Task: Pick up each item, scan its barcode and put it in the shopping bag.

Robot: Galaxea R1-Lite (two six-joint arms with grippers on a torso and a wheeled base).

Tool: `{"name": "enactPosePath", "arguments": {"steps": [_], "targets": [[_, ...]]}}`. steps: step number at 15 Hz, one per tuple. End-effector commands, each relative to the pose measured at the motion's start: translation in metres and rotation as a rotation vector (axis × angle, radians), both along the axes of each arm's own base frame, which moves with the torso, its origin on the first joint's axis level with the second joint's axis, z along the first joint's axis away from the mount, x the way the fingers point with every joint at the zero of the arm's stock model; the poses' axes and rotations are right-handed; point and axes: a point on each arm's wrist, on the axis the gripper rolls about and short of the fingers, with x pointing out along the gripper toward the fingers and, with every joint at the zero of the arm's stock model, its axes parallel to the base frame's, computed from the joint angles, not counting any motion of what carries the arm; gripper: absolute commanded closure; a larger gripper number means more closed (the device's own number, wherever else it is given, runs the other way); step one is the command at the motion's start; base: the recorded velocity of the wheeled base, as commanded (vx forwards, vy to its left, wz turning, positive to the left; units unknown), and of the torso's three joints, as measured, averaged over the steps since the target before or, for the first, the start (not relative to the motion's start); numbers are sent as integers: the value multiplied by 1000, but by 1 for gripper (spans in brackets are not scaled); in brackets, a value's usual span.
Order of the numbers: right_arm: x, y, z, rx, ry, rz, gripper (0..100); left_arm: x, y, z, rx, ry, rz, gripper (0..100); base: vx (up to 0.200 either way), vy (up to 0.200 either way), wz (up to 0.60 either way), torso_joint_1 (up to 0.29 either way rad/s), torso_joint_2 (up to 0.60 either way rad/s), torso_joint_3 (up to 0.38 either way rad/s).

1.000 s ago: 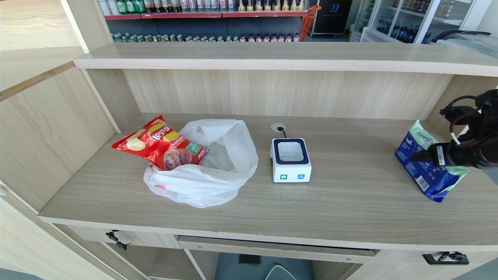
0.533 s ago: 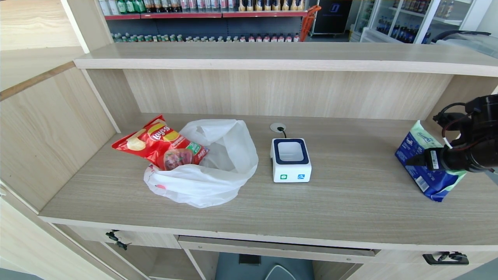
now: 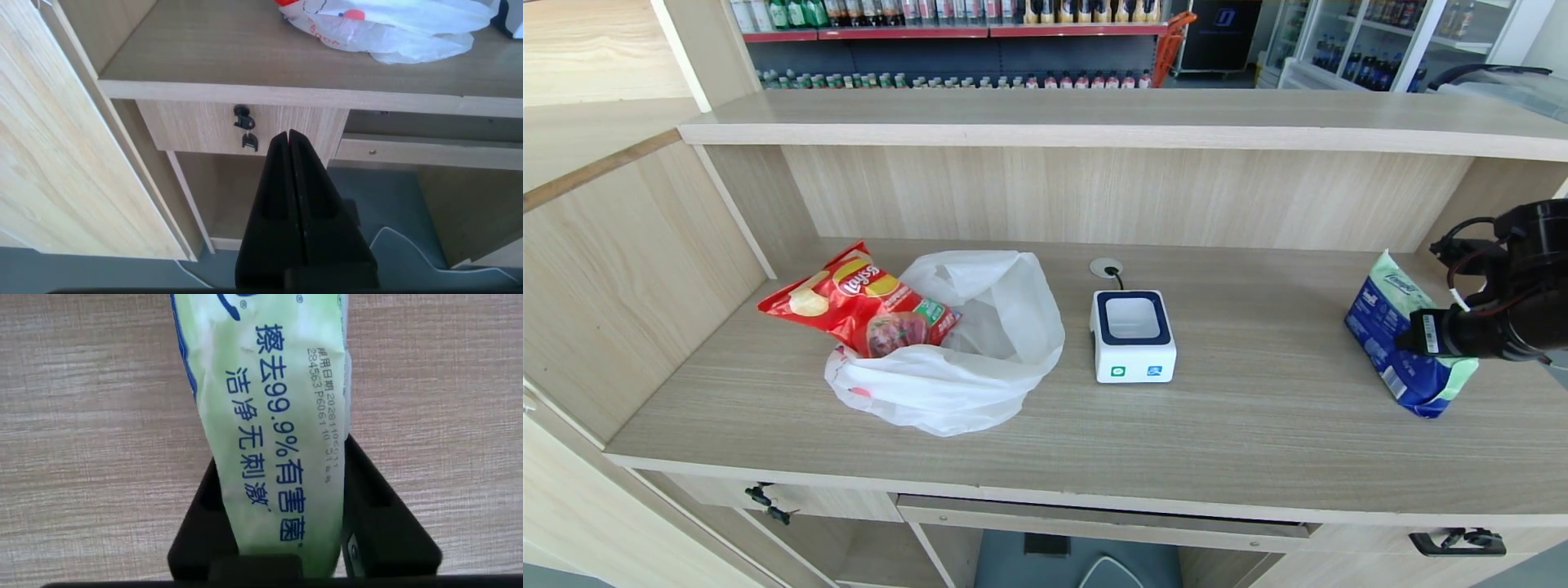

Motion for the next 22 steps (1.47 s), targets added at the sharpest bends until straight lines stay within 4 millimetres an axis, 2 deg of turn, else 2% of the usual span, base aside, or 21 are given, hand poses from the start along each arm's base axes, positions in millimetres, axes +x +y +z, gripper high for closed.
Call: {"name": "enactPosePath", "arguments": {"steps": [1,4,6,9,12,17,22], "targets": [[5,0,5,-1,-9,2,100,0,0,0,0,-1,1,100,0,0,0,0,0,0],[11,-1,24,18,-69,35,100,0,0,0,0,1,0,100,0,0,0,0,0,0],[9,1,52,48,-104,87,100,0,0,0,0,-1,1,100,0,0,0,0,0,0],[-18,15,107,181,-16,212,100,0,0,0,0,-1,0,100,0,0,0,0,0,0],[-42,31,146,258,21,343,100,0,0,0,0,-1,0,100,0,0,0,0,0,0],[-60,62,131,341,220,644,100,0,0,0,0,-1,0,100,0,0,0,0,0,0],[-83,70,130,356,336,772,100,0,0,0,0,1,1,100,0,0,0,0,0,0]]}}
